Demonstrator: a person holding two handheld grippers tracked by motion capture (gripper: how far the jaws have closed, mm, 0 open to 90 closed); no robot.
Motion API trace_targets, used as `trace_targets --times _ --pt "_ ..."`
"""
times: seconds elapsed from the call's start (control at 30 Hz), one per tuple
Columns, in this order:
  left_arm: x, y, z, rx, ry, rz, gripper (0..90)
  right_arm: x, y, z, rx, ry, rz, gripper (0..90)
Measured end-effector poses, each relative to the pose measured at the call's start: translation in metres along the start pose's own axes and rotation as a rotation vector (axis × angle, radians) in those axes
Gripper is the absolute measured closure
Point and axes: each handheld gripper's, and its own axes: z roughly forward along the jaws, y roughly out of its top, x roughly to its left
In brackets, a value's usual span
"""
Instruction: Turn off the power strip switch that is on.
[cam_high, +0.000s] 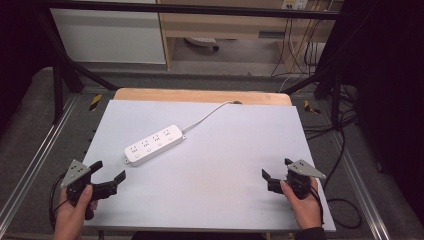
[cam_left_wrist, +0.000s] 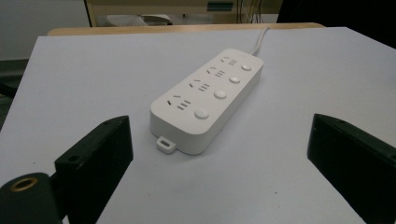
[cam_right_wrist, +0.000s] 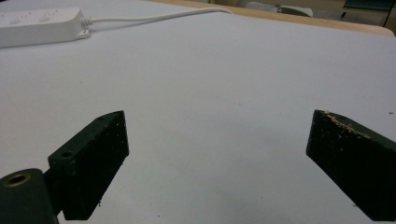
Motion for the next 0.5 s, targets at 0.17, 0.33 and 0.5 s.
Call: trace_targets --times 0.17,0.33,0.5 --pt "0.0002 0.0003 -0.0003 -0.002 -0.004 0.003 6.8 0.0019 -0.0001 0.0012 0.021 -0.001 -0.015 6.2" --pt "0.0000 0.0003 -0.0008 -0.001 -0.013 0.003 6.7 0.0040 0.0001 0.0008 0.025 0.000 -0.017 6.0" --pt "-0.0019 0.0007 0.0006 0.001 -0.019 -0.004 6.6 0.0063 -0.0010 0.0033 0.038 0.002 -0.021 5.6"
